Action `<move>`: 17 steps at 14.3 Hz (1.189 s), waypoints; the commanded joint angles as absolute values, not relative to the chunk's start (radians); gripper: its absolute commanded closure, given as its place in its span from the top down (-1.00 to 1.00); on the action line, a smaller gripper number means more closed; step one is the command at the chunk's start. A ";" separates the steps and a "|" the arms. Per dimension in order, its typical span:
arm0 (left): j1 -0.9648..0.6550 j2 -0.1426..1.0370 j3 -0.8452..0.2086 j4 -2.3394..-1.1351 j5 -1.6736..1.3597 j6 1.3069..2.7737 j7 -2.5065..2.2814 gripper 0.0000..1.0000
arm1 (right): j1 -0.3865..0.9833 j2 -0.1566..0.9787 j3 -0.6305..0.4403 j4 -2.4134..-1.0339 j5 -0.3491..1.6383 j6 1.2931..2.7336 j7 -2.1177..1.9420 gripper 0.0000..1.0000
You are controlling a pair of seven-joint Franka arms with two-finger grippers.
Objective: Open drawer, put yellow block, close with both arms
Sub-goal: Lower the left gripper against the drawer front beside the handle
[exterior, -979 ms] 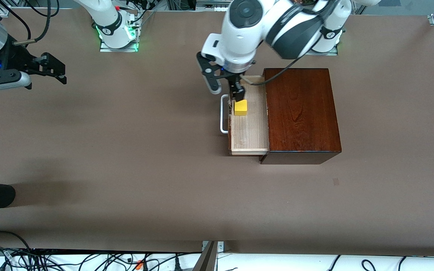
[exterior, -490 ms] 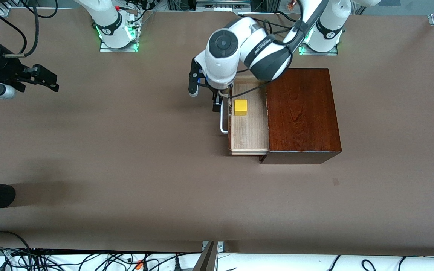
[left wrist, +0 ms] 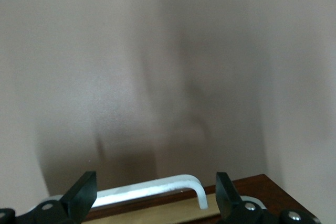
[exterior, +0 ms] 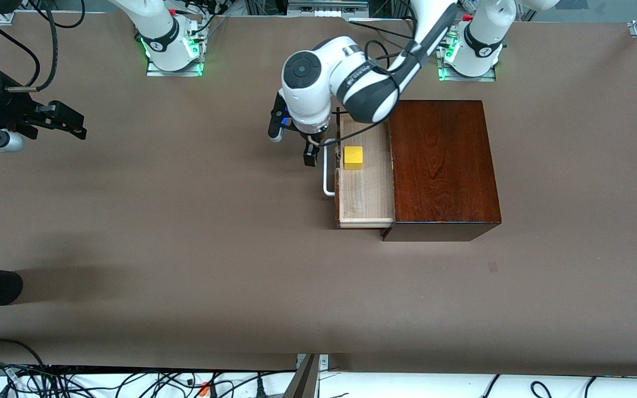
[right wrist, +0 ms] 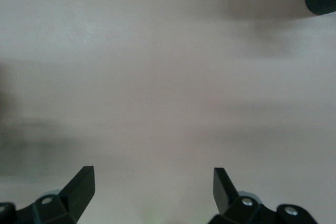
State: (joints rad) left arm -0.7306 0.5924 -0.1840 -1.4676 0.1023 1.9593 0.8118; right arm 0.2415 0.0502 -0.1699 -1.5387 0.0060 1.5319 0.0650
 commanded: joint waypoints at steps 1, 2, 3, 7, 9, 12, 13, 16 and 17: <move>-0.741 0.617 -0.170 -1.451 0.167 1.973 0.801 1.00 | 0.238 0.064 -0.169 -1.525 0.026 1.539 0.069 1.00; -0.741 0.620 -0.170 -1.451 0.182 1.973 0.801 1.00 | 0.238 0.064 -0.169 -1.525 0.028 1.548 0.069 1.00; -0.739 0.621 -0.170 -1.454 0.195 1.973 0.801 1.00 | 0.241 0.064 -0.167 -1.523 0.026 1.555 0.069 1.00; -0.730 0.614 -0.163 -1.456 0.198 1.941 0.802 1.00 | 0.245 0.064 -0.163 -1.525 0.023 1.557 0.069 1.00; -0.729 0.611 -0.158 -1.456 0.222 1.924 0.802 1.00 | 0.242 0.064 -0.163 -1.525 0.026 1.557 0.069 1.00; -0.718 0.601 -0.158 -1.456 0.268 1.890 0.801 1.00 | 0.244 0.066 -0.163 -1.525 0.029 1.559 0.071 1.00; -0.709 0.598 -0.158 -1.456 0.268 1.885 0.801 1.00 | 0.245 0.066 -0.163 -1.525 0.029 1.563 0.071 1.00; -0.697 0.594 -0.156 -1.456 0.270 1.868 0.801 1.00 | 0.249 0.064 -0.160 -1.523 0.029 1.569 0.071 1.00; -0.684 0.592 -0.156 -1.456 0.271 1.856 0.802 1.00 | 0.249 0.064 -0.160 -1.525 0.031 1.569 0.071 1.00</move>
